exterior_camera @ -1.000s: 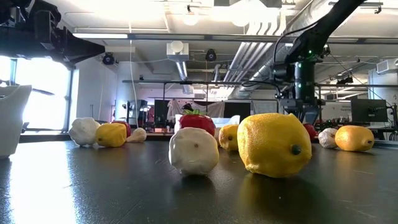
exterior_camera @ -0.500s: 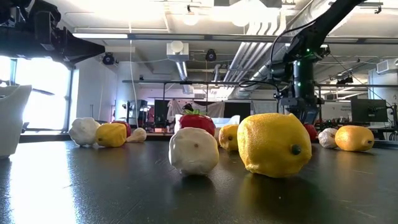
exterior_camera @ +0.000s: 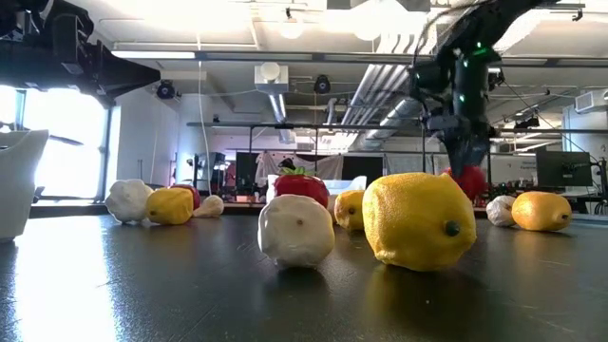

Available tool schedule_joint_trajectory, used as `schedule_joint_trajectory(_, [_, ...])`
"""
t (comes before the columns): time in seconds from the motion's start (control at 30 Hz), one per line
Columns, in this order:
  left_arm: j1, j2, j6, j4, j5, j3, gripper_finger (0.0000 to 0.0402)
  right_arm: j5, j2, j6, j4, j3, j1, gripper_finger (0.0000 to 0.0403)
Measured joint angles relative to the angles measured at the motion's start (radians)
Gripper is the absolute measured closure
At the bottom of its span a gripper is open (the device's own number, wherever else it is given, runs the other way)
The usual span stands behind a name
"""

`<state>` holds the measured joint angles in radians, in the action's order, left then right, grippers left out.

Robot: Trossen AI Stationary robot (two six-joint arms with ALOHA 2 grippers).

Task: Sort produce into baskets
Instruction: Put the red tomato into the transparent bin

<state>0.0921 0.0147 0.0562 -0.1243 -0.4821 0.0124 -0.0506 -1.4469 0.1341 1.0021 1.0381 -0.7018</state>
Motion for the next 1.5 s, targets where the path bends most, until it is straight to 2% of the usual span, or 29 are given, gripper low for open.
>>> schedule_joint_trajectory(0.13, [0.0, 0.0, -0.002, 0.0, 0.0, 0.0, 0.0399, 0.0, -0.029, 0.018, -0.066, 0.1, 0.095, 0.0141])
schedule_joint_trajectory(0.33, [0.0, 0.0, -0.011, -0.001, -0.008, 0.0, 0.0401, 0.011, -0.183, -0.114, -0.135, 0.369, 0.147, 0.0141])
schedule_joint_trajectory(0.57, [0.0, 0.0, 0.012, 0.001, -0.025, 0.001, 0.0401, 0.056, -0.479, -0.379, 0.012, 0.772, 0.133, 0.0141])
schedule_joint_trajectory(0.77, [0.0, 0.0, 0.011, 0.001, -0.048, 0.006, 0.0401, 0.053, -0.672, -0.433, 0.143, 1.018, 0.099, 0.0141])
schedule_joint_trajectory(0.87, [0.0, 0.0, 0.047, 0.001, -0.044, 0.006, 0.0401, 0.052, -0.724, -0.455, 0.167, 1.072, 0.081, 0.0141])
schedule_joint_trajectory(1.0, [0.0, 0.0, 0.045, -0.001, -0.044, 0.006, 0.0401, 0.057, -0.758, -0.473, 0.175, 1.075, 0.06, 0.0141])
schedule_joint_trajectory(1.5, [0.0, 0.0, 0.024, 0.0, -0.041, 0.006, 0.0401, 0.086, -0.768, -0.498, 0.138, 1.075, 0.038, 0.0141])
